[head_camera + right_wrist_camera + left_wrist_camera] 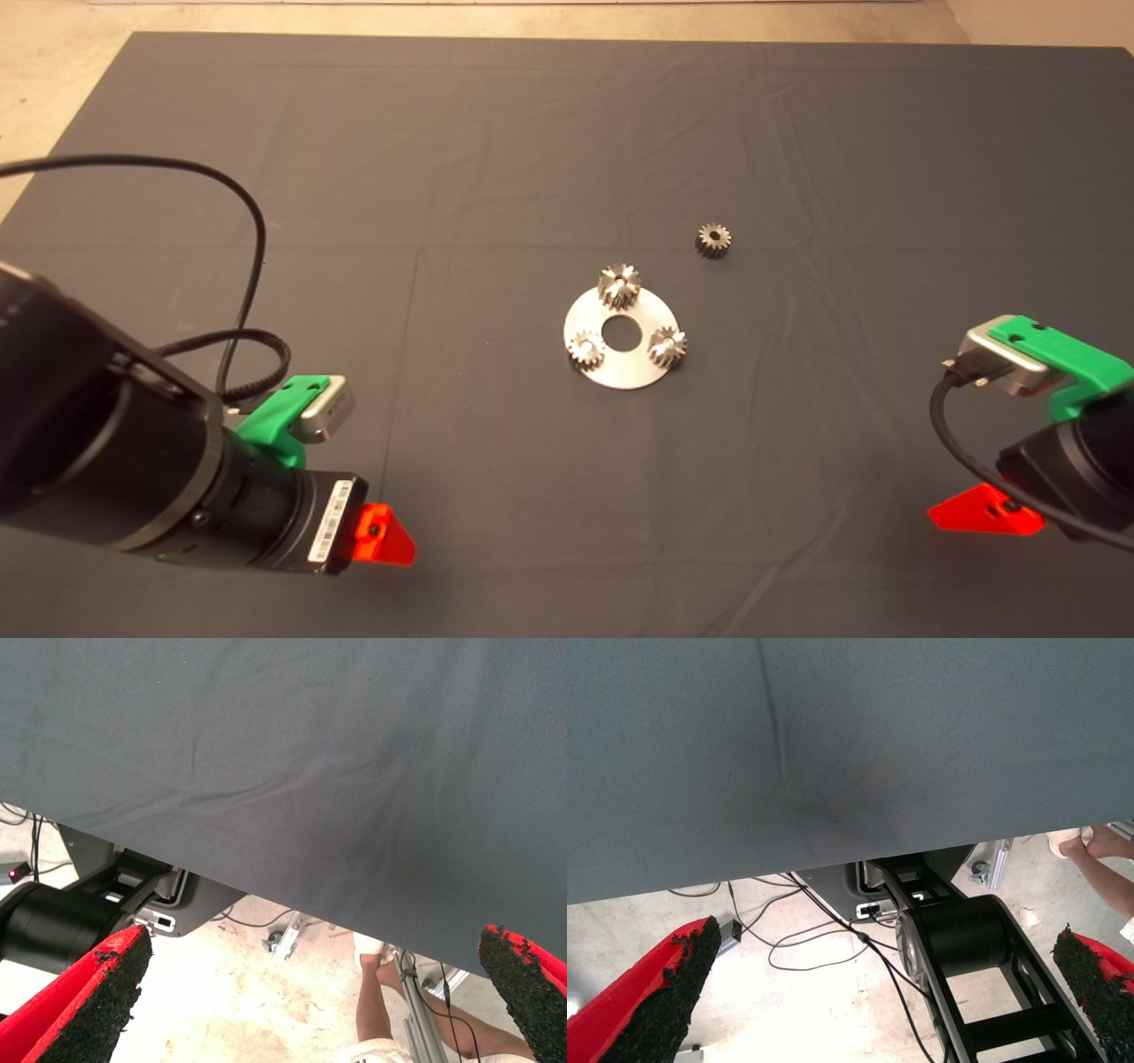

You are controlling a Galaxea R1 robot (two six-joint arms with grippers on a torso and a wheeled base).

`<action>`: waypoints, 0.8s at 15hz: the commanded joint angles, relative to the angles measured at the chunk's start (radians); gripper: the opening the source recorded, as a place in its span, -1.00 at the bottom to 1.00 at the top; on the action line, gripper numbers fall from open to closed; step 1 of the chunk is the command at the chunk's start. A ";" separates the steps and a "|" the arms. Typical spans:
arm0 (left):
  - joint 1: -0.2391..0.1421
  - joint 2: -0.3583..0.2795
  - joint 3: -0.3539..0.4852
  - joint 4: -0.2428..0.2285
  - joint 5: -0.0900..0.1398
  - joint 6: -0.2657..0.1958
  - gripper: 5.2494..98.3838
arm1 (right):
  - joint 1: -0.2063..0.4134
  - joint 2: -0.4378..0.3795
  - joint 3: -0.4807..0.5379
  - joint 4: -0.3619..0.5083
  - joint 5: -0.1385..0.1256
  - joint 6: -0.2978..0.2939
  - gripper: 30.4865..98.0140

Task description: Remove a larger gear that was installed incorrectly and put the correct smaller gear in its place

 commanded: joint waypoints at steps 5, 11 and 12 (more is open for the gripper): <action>-0.006 -0.003 0.011 -0.016 0.009 -0.005 0.98 | 0.005 0.003 0.002 0.035 -0.110 -0.001 0.99; -0.006 -0.003 0.009 -0.016 0.015 -0.005 0.98 | -0.020 0.001 0.002 0.034 -0.111 0.001 0.99; -0.006 -0.003 0.009 -0.016 0.015 -0.005 0.98 | -0.020 0.002 0.002 0.034 -0.110 0.001 0.99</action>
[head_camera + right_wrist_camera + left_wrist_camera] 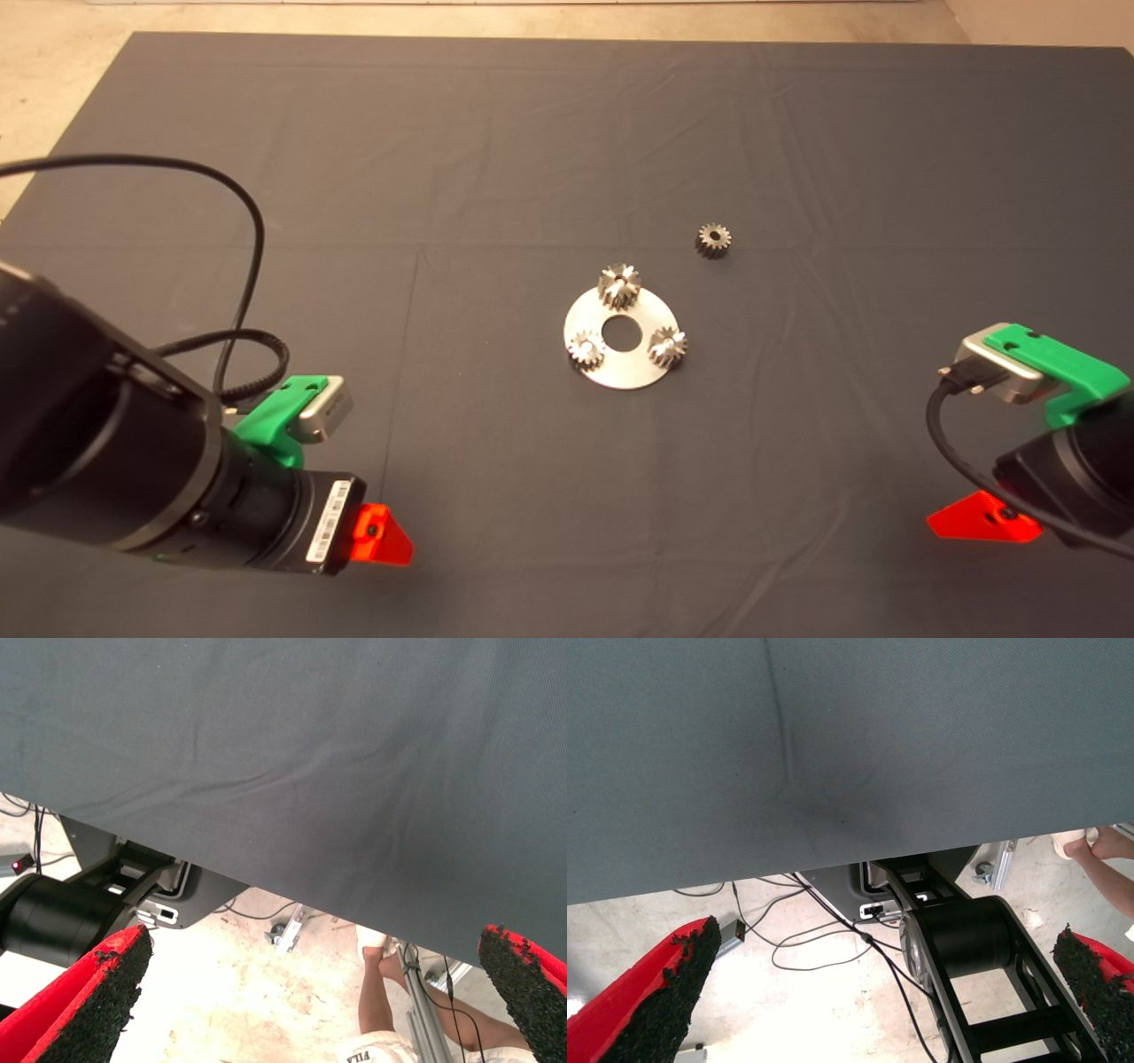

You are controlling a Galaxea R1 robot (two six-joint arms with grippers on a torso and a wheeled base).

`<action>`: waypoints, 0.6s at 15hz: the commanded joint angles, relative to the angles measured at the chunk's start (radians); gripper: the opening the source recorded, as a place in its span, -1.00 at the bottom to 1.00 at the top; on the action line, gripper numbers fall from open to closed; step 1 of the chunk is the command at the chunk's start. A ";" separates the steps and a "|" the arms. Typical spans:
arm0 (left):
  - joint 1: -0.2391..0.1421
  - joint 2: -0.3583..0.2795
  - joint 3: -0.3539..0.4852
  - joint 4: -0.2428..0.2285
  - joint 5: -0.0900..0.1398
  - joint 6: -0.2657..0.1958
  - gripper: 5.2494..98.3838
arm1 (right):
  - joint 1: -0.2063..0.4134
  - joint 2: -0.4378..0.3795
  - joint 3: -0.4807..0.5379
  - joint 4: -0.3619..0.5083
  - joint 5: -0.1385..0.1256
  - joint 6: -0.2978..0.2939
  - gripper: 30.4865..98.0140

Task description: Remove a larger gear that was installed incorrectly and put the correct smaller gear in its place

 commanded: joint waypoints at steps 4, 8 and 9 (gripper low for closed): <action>-0.007 -0.003 0.009 -0.016 0.006 -0.005 0.98 | 0.002 0.002 0.002 0.032 -0.112 0.001 0.99; -0.007 -0.003 0.010 -0.016 0.018 -0.005 0.98 | -0.001 0.011 -0.009 0.025 -0.115 -0.008 0.99; -0.007 -0.003 0.009 -0.016 0.018 -0.005 0.98 | -0.001 0.019 -0.057 0.011 -0.115 -0.021 0.99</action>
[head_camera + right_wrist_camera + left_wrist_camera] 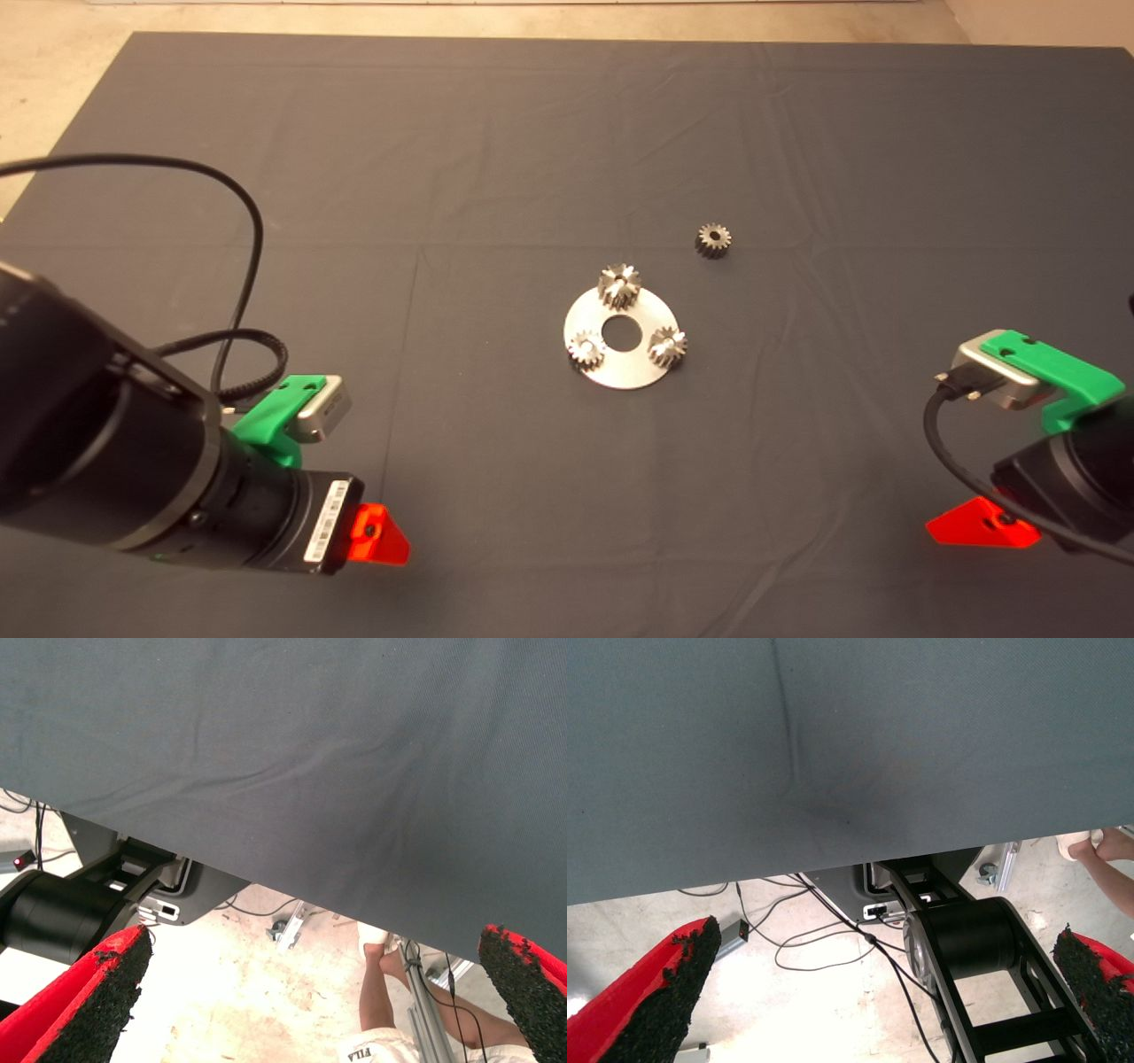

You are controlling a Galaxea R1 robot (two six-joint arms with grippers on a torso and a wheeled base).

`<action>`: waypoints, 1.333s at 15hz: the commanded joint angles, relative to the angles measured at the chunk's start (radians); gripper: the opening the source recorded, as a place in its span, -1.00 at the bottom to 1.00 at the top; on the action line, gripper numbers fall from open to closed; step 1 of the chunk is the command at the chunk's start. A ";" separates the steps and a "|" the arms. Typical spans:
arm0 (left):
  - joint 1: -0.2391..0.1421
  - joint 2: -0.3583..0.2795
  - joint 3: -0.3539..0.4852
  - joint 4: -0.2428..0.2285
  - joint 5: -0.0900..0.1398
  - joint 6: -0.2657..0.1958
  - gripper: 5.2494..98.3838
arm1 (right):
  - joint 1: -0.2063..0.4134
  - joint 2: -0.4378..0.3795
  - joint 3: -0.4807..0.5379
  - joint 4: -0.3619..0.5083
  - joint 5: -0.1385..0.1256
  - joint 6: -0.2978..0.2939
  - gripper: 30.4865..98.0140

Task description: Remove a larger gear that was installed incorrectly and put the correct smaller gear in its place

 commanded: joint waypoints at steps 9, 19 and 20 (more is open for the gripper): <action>-0.007 -0.005 0.010 -0.016 0.021 -0.005 0.98 | -0.009 0.381 -0.552 -0.004 -0.097 -0.258 0.99; -0.007 -0.005 0.009 -0.016 0.019 0.001 0.98 | -0.130 0.654 -0.930 -0.130 -0.035 -0.485 0.99; -0.007 -0.005 0.009 -0.016 0.019 0.001 0.98 | -0.131 0.671 -0.946 -0.143 -0.035 -0.487 0.99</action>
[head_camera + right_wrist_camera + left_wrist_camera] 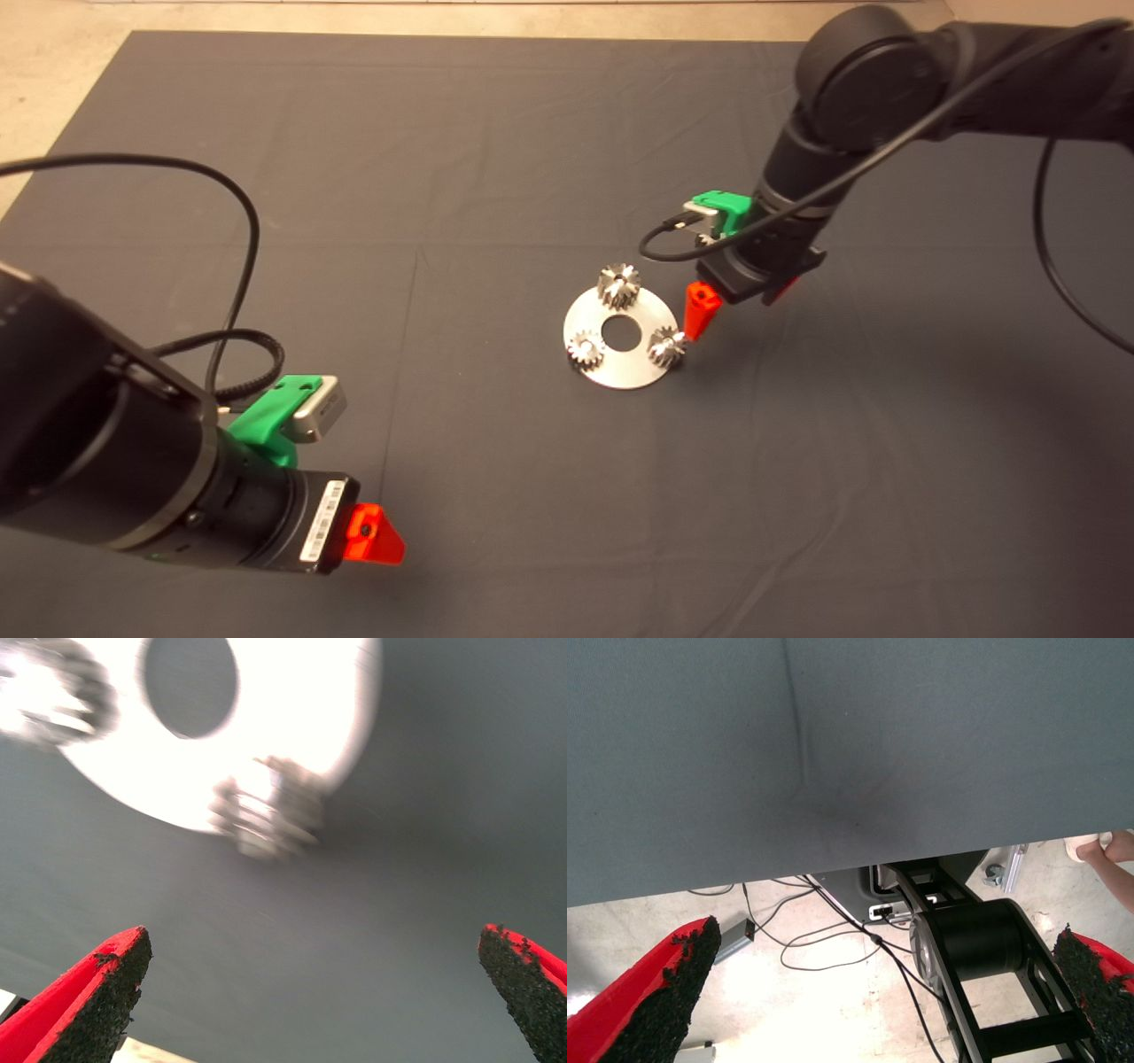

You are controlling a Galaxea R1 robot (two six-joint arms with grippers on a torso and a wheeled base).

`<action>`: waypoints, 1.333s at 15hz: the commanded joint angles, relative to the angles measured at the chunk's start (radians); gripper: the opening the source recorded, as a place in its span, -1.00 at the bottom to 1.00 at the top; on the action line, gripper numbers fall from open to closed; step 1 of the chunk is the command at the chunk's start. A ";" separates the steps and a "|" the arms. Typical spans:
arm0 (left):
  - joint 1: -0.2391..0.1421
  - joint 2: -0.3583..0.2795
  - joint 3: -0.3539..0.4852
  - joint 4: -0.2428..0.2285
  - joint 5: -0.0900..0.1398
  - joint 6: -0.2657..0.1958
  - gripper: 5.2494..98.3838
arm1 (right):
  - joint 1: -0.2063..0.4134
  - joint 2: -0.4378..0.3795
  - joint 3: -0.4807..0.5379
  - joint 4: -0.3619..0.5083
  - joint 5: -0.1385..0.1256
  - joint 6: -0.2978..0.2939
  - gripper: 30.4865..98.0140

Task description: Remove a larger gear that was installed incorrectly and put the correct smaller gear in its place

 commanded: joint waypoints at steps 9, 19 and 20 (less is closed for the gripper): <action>-0.006 -0.004 0.008 -0.016 0.004 0.000 0.98 | -0.015 0.136 -0.115 -0.199 -0.026 -0.104 0.99; -0.006 -0.004 0.011 -0.014 0.004 0.000 0.98 | -0.068 0.150 -0.151 -0.328 -0.004 -0.103 0.99; -0.006 -0.004 0.011 -0.014 0.004 0.001 0.98 | -0.070 0.149 -0.156 -0.329 0.001 -0.103 0.99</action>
